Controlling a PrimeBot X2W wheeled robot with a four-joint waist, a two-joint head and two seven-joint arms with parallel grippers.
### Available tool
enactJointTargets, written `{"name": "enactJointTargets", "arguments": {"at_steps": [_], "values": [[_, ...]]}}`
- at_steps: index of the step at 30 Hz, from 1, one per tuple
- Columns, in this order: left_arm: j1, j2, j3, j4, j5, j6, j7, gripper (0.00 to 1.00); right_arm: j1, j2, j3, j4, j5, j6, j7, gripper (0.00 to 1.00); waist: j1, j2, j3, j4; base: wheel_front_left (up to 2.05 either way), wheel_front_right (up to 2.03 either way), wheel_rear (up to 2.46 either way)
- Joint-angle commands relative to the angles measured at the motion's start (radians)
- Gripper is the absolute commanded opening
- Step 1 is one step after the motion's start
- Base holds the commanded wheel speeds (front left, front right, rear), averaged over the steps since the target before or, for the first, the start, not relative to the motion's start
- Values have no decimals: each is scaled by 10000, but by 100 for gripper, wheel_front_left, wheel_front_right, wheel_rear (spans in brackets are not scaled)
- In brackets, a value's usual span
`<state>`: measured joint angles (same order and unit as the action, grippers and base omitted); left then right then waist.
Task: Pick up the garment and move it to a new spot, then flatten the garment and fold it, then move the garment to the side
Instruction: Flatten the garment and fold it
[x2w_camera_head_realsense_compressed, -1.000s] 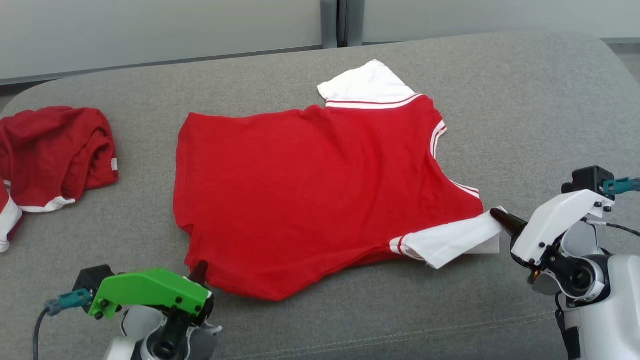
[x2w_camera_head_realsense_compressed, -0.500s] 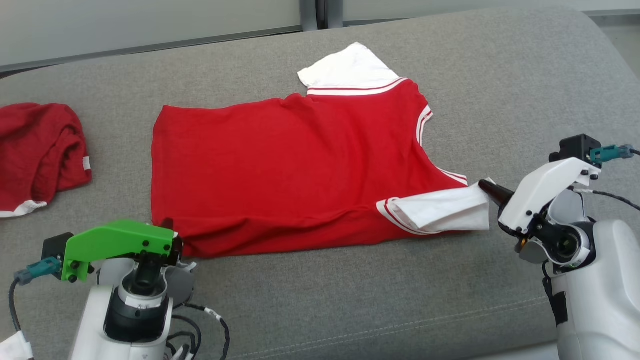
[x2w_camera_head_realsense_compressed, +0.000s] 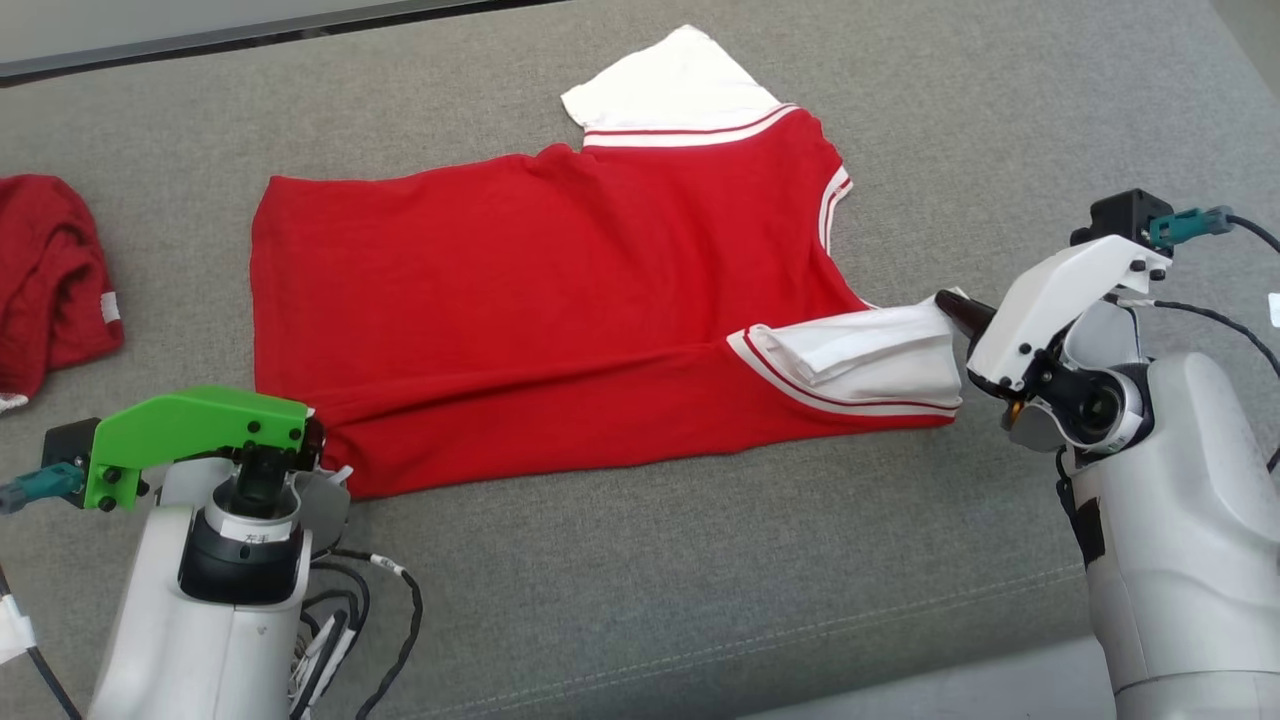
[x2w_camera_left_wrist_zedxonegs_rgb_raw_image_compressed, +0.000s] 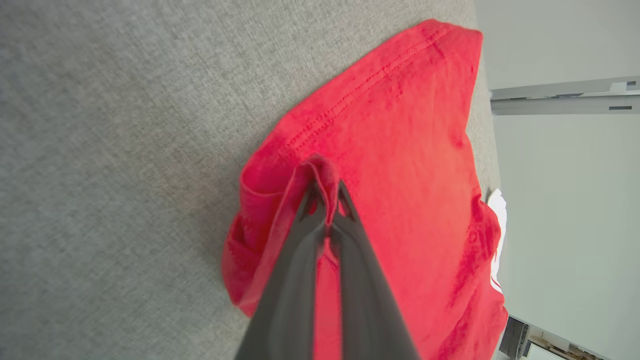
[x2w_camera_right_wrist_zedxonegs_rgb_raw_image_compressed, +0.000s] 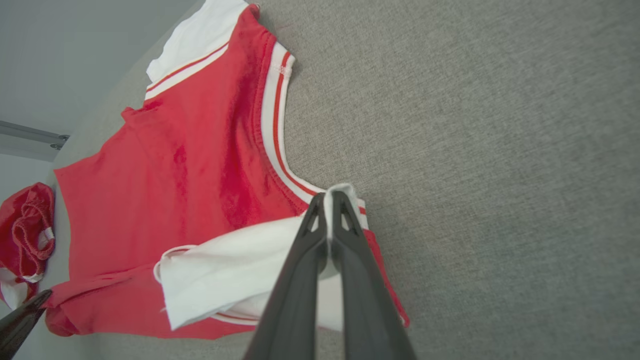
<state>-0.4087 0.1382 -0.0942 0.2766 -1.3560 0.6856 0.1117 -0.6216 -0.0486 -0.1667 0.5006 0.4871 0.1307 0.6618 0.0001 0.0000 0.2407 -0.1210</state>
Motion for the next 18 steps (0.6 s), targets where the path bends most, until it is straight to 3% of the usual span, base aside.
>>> {"name": "enactJointTargets", "arguments": {"at_steps": [1, 5, 7, 8, 9, 10, 11, 12, 18], "values": [[-188, 96, 59, 112, 63, -79, -14, 0, -151, -34, 27, 105, -95, 0, -97, 0, -1, 0, 78, -46, 0, 0, 0], [-421, 336, -156, 370, 222, -352, 173, 0, -508, -37, 119, 566, -178, 0, -331, 0, -1, 0, 110, -34, 0, 0, 0], [-467, 491, -346, 412, 318, -531, 269, 1, -644, -34, 123, 805, -202, 0, -459, 44, -1, 0, 78, -9, 0, 0, 0], [-488, 615, -489, 420, 424, -625, 305, 15, -711, -37, 115, 923, -218, 0, -515, 80, -1, 0, 50, 7, 0, 0, 0], [-504, 776, -699, 394, 601, -761, 362, 34, -781, -34, 125, 1032, -231, 0, -581, 100, -1, 0, 16, 28, 0, 0, 0], [-490, 905, -882, 382, 741, -857, 440, 53, -858, -34, 124, 1126, -234, 0, -646, 100, -1, 0, -18, 56, 0, 0, 0], [-469, 1029, -1075, 346, 886, -976, 538, 92, -915, -34, 114, 1222, -244, 0, -700, 100, -1, 0, -52, 84, 0, 0, 0], [-450, 1198, -1292, 282, 1039, -1096, 606, 100, -962, -31, 109, 1312, -250, 0, -761, 100, -1, 0, -85, 113, 0, 0, 0], [-182, 1987, -2034, -185, 1637, -1627, 922, 100, -1227, -33, -44, 1626, -295, 0, -979, 100, -1, 0, -290, 263, 0, 0, 0]]}}
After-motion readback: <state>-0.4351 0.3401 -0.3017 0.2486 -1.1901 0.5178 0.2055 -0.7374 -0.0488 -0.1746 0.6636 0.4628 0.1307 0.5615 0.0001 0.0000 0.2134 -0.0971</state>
